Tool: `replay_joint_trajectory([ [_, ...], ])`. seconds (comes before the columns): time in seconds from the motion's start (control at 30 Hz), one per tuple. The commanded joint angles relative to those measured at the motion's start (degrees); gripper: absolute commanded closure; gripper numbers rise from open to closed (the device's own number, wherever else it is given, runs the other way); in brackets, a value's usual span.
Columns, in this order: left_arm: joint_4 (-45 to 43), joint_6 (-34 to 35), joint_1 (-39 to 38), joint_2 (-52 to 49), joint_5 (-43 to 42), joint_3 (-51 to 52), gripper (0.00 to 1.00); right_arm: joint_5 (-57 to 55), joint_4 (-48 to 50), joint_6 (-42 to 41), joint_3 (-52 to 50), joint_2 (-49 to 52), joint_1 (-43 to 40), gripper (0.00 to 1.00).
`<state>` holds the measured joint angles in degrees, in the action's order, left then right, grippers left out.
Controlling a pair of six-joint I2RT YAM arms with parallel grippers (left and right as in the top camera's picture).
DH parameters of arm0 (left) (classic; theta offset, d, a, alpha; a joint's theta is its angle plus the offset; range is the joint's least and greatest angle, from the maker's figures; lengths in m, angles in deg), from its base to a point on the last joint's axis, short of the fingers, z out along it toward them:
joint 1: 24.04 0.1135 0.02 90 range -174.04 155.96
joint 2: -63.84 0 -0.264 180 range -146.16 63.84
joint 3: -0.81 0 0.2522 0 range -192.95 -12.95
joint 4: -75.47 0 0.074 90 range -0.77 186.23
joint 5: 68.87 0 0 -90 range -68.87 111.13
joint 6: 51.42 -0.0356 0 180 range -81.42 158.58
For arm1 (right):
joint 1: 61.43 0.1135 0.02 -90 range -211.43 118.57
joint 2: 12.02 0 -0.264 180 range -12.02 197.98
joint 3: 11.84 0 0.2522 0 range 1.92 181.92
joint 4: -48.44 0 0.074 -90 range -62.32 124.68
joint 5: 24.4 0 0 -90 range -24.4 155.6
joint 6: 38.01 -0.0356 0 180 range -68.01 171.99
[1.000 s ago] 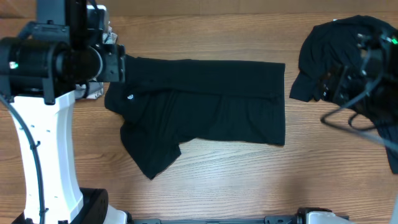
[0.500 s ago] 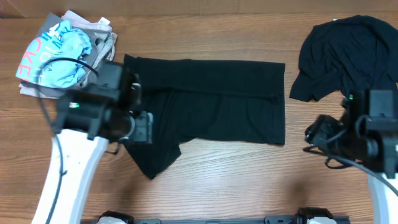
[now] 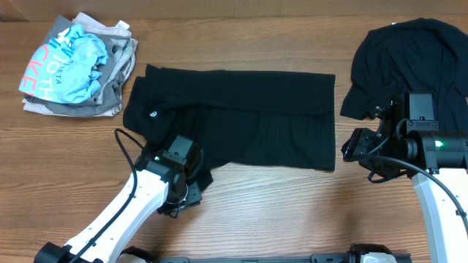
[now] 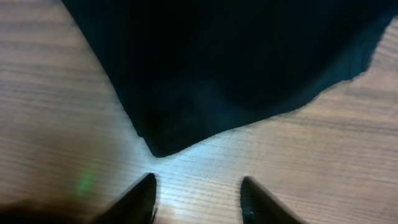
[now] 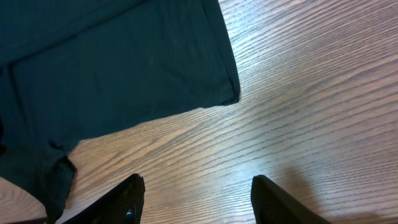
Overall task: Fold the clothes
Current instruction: 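Grasp the t-shirt's bottom corners with the left and right grippers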
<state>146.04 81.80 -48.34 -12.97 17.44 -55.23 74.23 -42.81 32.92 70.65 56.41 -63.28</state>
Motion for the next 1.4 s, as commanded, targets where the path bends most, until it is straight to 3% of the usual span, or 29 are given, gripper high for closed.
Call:
replay_joint_trajectory([
  [0.0, -4.6, 7.8, 0.0, 0.3, 3.3, 4.9, 0.65, 0.3, 0.3, 0.9, -0.1, -0.2, -0.1, 0.41],
  [0.1, -5.5, 14.4, 0.0, 0.3, 5.2, 7.1, 0.69, 0.3, 0.3, 0.9, -0.1, -0.2, -0.1, 0.40],
  [0.37, -5.5, 17.0, 0.5, 0.3, 6.8, 7.8, 0.61, 0.3, 0.3, 0.9, -0.1, -0.2, -0.1, 0.36],
  [0.53, -5.3, 24.6, 5.5, 0.3, 9.7, 7.8, 0.55, 0.3, 0.9, 0.9, -0.1, -0.2, -0.1, 0.35],
  [0.63, -8.8, 27.1, 7.8, 0.3, 9.8, 8.5, 0.50, 0.3, 1.4, 0.9, -0.1, -0.1, -0.1, 0.33],
  [0.87, -20.1, 27.7, 8.2, 0.3, 10.3, 11.3, 0.51, 0.3, 1.4, 0.9, -0.1, -0.1, -0.1, 0.32],
  [0.9, -20.3, 27.7, 8.2, 0.3, 10.3, 11.3, 0.52, 0.3, 1.4, 0.9, -0.1, -0.1, -0.1, 0.32],
  [0.93, -20.2, 27.6, 8.2, 0.3, 10.3, 11.3, 0.59, 0.3, 1.4, 0.9, -0.1, -0.1, -0.1, 0.32],
  [1.0, -20.2, 26.3, 8.2, 0.3, 10.2, 11.3, 0.91, 0.3, 1.4, 0.9, -0.1, -0.1, -0.1, 0.32],
  [1.03, -20.1, 24.9, 8.2, 0.4, 10.1, 11.2, 0.96, 0.3, 1.3, 0.9, -0.1, -0.1, -0.1, 0.32],
  [1.2, -11.8, 16.7, 9.1, 2.9, 11.8, 4.5, 0.96, 0.0, 0.7, -2.5, -0.2, 0.7, -0.1, 0.37],
  [1.37, -5.2, 16.5, 10.9, 7.3, 16.2, -3.0, 0.96, -3.7, 1.0, -9.7, -0.2, 5.6, -0.1, 0.43],
])
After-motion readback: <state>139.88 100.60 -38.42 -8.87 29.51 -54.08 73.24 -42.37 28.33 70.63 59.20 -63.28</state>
